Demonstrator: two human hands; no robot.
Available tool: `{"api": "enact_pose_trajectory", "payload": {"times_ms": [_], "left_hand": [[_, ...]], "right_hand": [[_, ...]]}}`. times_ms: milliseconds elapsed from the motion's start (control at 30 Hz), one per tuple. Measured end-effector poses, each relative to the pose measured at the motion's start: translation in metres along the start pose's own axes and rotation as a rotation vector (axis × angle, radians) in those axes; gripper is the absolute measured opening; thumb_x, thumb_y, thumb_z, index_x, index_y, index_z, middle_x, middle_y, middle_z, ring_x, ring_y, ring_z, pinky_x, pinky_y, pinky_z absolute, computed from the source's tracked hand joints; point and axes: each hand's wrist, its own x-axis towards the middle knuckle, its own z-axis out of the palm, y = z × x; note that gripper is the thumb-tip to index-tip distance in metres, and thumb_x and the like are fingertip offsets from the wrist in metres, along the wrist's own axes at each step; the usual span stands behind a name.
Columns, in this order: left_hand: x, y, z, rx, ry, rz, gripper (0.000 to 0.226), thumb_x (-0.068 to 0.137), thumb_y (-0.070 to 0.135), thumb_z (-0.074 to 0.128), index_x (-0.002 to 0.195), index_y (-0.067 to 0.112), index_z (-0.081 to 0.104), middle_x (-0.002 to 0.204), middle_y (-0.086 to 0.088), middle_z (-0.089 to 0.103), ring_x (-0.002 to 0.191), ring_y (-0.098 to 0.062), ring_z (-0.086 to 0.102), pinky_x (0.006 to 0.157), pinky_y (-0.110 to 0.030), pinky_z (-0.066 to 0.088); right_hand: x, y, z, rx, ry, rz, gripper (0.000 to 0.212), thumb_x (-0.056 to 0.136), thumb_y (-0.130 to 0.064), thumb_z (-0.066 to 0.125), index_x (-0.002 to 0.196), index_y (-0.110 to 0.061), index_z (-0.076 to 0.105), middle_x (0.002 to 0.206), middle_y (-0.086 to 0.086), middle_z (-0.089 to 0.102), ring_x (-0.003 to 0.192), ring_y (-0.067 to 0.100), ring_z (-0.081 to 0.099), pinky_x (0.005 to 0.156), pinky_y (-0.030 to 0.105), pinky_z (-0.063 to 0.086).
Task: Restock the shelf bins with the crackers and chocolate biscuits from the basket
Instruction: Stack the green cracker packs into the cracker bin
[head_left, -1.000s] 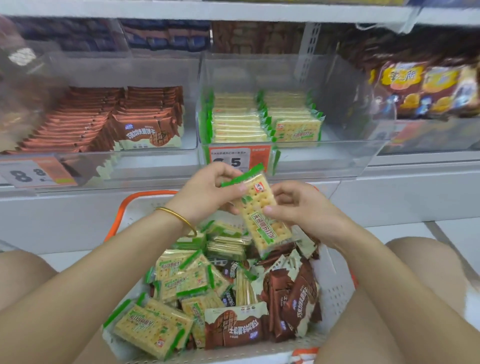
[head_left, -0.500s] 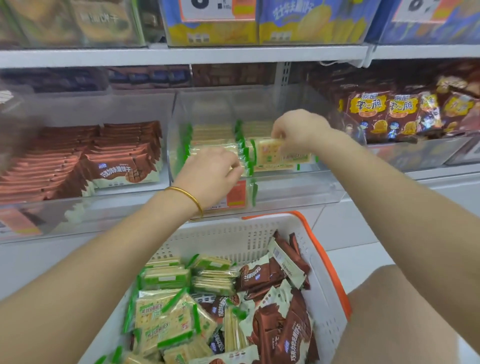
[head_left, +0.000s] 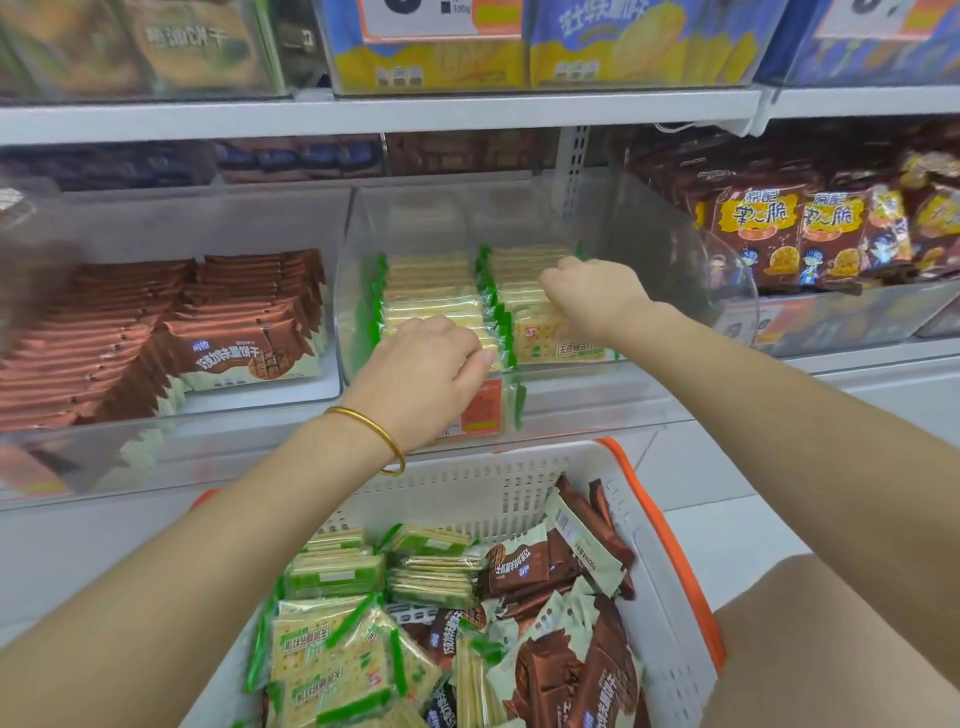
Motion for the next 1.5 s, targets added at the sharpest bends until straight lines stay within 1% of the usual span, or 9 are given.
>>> {"api": "enact_pose_trajectory", "payload": {"times_ms": [267, 400, 500, 600, 733, 933, 1167, 1333, 1500], "left_hand": [[-0.028, 0.011, -0.017, -0.148, 0.259, 0.138, 0.035, 0.093, 0.035, 0.036, 0.104, 0.015, 0.063, 0.1, 0.001, 0.063, 0.099, -0.021, 0.055, 0.089, -0.042, 0.043], [-0.078, 0.005, -0.018, -0.139, 0.292, 0.296, 0.027, 0.094, 0.026, 0.041, 0.094, 0.015, 0.066, 0.088, 0.004, 0.064, 0.086, -0.017, 0.058, 0.076, -0.034, 0.042], [-0.113, -0.017, 0.004, -0.058, 0.13, 0.294, 0.028, 0.091, 0.027, 0.041, 0.088, 0.016, 0.066, 0.08, 0.005, 0.065, 0.079, -0.016, 0.059, 0.07, -0.03, 0.041], [-0.134, -0.048, 0.032, 0.046, -0.176, 0.114, 0.03, 0.091, 0.03, 0.039, 0.091, 0.018, 0.066, 0.089, 0.002, 0.068, 0.086, -0.02, 0.062, 0.074, -0.032, 0.045], [-0.144, -0.077, 0.055, 0.261, -0.661, -0.206, 0.028, 0.096, 0.034, 0.042, 0.113, 0.02, 0.058, 0.113, -0.002, 0.062, 0.103, -0.022, 0.057, 0.086, -0.034, 0.047], [-0.15, -0.087, 0.068, 0.354, -0.914, -0.246, 0.035, 0.098, 0.03, 0.043, 0.129, 0.016, 0.049, 0.126, -0.005, 0.057, 0.113, -0.024, 0.054, 0.091, -0.037, 0.047], [-0.14, -0.084, 0.078, 0.291, -0.905, -0.233, 0.033, 0.098, 0.029, 0.046, 0.126, 0.012, 0.051, 0.121, -0.006, 0.059, 0.107, -0.024, 0.057, 0.083, -0.033, 0.046], [-0.145, -0.089, 0.079, 0.226, -0.874, -0.257, 0.039, 0.096, 0.026, 0.05, 0.131, 0.011, 0.046, 0.128, -0.008, 0.054, 0.113, -0.024, 0.054, 0.094, -0.035, 0.046], [-0.136, -0.079, 0.062, -0.061, -0.655, -0.323, 0.061, 0.092, 0.027, 0.059, 0.144, 0.012, 0.031, 0.142, -0.01, 0.041, 0.125, -0.022, 0.046, 0.102, -0.03, 0.037]], "right_hand": [[-0.017, 0.001, -0.02, 0.28, 0.071, 0.083, 0.033, 0.085, -0.026, 0.07, 0.091, -0.012, 0.041, 0.105, 0.013, 0.056, 0.089, 0.033, 0.059, 0.075, 0.039, 0.046], [-0.08, -0.033, -0.051, 0.87, 0.352, 0.008, 0.024, 0.083, -0.021, 0.071, 0.082, -0.014, 0.048, 0.071, 0.002, 0.059, 0.055, 0.013, 0.065, 0.055, 0.027, 0.05], [-0.125, -0.091, -0.029, 0.934, 0.208, -0.222, 0.02, 0.085, -0.024, 0.068, 0.078, -0.018, 0.05, 0.065, -0.005, 0.056, 0.051, 0.008, 0.061, 0.052, 0.023, 0.045], [-0.132, -0.156, 0.037, 0.698, -0.198, -0.326, 0.013, 0.089, -0.031, 0.062, 0.088, -0.019, 0.057, 0.079, -0.005, 0.06, 0.08, 0.018, 0.06, 0.066, 0.031, 0.041], [-0.133, -0.228, 0.124, 0.75, -0.577, -0.185, 0.034, 0.096, -0.038, 0.051, 0.109, -0.006, 0.055, 0.108, 0.012, 0.062, 0.101, 0.027, 0.058, 0.073, 0.032, 0.041], [-0.145, -0.276, 0.163, 0.815, -0.676, 0.066, 0.044, 0.091, -0.026, 0.061, 0.124, -0.007, 0.039, 0.115, 0.009, 0.059, 0.105, 0.027, 0.059, 0.074, 0.035, 0.047], [-0.148, -0.269, 0.167, 1.052, -0.751, 0.265, 0.06, 0.09, -0.034, 0.063, 0.133, -0.005, 0.033, 0.126, 0.01, 0.052, 0.102, 0.022, 0.052, 0.076, 0.032, 0.043], [-0.147, -0.269, 0.164, 1.339, -0.604, 0.404, 0.047, 0.085, -0.01, 0.07, 0.123, -0.008, 0.043, 0.119, 0.008, 0.05, 0.102, 0.023, 0.053, 0.086, 0.033, 0.048], [-0.135, -0.221, 0.123, 1.501, -0.477, 0.224, 0.046, 0.079, 0.001, 0.071, 0.116, -0.012, 0.048, 0.099, 0.0, 0.053, 0.097, 0.021, 0.06, 0.083, 0.036, 0.055]]}}
